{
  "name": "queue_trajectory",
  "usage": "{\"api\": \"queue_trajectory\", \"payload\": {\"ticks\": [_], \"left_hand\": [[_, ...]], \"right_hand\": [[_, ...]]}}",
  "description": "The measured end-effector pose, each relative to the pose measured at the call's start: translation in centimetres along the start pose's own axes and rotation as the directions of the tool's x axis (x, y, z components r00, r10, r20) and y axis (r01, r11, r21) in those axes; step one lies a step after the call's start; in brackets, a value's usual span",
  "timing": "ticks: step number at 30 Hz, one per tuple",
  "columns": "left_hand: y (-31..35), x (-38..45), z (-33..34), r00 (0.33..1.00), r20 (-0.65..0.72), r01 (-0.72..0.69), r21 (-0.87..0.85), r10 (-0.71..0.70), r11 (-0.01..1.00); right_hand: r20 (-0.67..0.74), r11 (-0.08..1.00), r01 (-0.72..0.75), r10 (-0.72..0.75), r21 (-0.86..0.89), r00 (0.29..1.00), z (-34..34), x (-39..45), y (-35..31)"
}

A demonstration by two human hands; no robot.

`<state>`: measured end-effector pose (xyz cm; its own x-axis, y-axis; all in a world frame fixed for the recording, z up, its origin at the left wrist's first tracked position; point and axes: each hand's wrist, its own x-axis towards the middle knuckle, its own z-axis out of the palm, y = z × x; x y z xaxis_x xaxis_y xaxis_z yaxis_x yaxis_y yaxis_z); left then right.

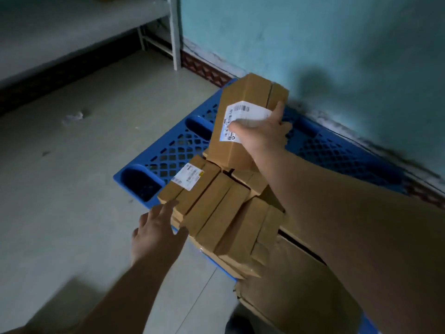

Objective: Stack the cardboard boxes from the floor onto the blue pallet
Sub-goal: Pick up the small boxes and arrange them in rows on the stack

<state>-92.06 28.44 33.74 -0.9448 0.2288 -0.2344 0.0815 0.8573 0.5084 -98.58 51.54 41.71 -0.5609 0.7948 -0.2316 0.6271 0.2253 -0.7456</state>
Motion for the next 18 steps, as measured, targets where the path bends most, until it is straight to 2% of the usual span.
{"api": "queue_trajectory", "payload": {"ticks": [5, 9, 12, 18], "left_hand": [[4.2, 2.4, 2.3, 0.997, 0.068, -0.043, 0.041, 0.040, 0.998], [5.8, 4.2, 4.3, 0.994, 0.106, -0.017, 0.085, 0.008, 0.996], [6.7, 4.8, 6.0, 0.993, 0.121, -0.015, 0.109, 0.001, 0.994], [7.4, 5.6, 8.8, 0.983, 0.184, -0.024, 0.106, 0.004, 0.994]], "right_hand": [[-0.227, 0.984, -0.175, 0.161, -0.042, 0.960, -5.1, 5.3, 4.7], [-0.321, 0.963, -0.254, 0.215, -0.086, 0.923, -7.6, 7.6, 10.3], [-0.330, 0.928, -0.354, 0.301, -0.114, 0.895, -8.0, 8.6, 13.7], [-0.215, 0.853, -0.489, 0.451, -0.183, 0.866, -5.1, 9.6, 17.4]]}}
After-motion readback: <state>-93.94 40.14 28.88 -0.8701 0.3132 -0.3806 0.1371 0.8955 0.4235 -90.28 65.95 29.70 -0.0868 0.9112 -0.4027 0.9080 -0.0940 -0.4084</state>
